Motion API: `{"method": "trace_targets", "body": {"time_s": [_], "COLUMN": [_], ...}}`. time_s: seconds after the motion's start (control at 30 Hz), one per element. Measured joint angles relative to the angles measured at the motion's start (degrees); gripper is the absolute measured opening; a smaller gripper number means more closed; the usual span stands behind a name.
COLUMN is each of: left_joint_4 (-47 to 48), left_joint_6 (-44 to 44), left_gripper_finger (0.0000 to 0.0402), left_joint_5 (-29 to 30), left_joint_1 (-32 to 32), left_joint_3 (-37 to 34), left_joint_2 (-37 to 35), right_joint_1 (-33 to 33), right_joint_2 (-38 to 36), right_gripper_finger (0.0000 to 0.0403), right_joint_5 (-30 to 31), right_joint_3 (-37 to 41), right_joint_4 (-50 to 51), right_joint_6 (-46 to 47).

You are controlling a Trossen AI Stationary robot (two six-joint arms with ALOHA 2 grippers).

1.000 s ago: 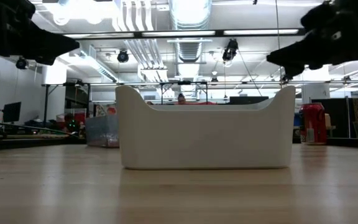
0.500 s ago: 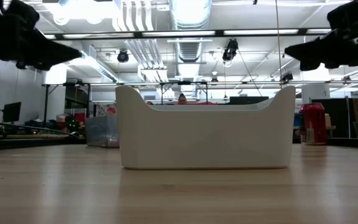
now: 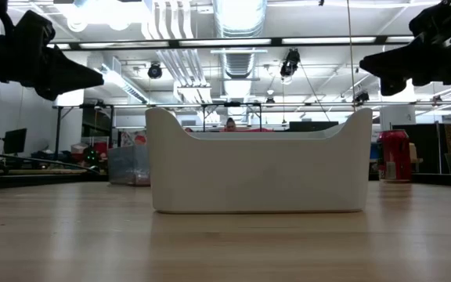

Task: Sort candy
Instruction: Return to Home Position

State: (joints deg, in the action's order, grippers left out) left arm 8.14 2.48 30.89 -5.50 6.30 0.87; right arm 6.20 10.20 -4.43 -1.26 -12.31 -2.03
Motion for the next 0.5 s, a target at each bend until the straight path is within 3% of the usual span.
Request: {"method": "trace_targets", "body": {"time_s": [0.33,0.5], "left_joint_4": [0.0,0.0], "left_joint_6": [0.0,0.0], "left_gripper_finger": [0.0077,0.0077], "left_joint_5": [0.0,0.0], "left_joint_1": [0.0,0.0], "left_joint_3": [0.0,0.0], "left_joint_2": [0.41,0.43], "right_joint_1": [0.0,-0.11], "right_joint_2": [0.02,-2.18], "right_gripper_finger": [0.0057,0.0057], "right_joint_5": [0.0,0.48], "right_joint_3": [0.0,0.44], "right_joint_4": [0.08,1.82], "right_joint_6": [-0.02,5.56]}}
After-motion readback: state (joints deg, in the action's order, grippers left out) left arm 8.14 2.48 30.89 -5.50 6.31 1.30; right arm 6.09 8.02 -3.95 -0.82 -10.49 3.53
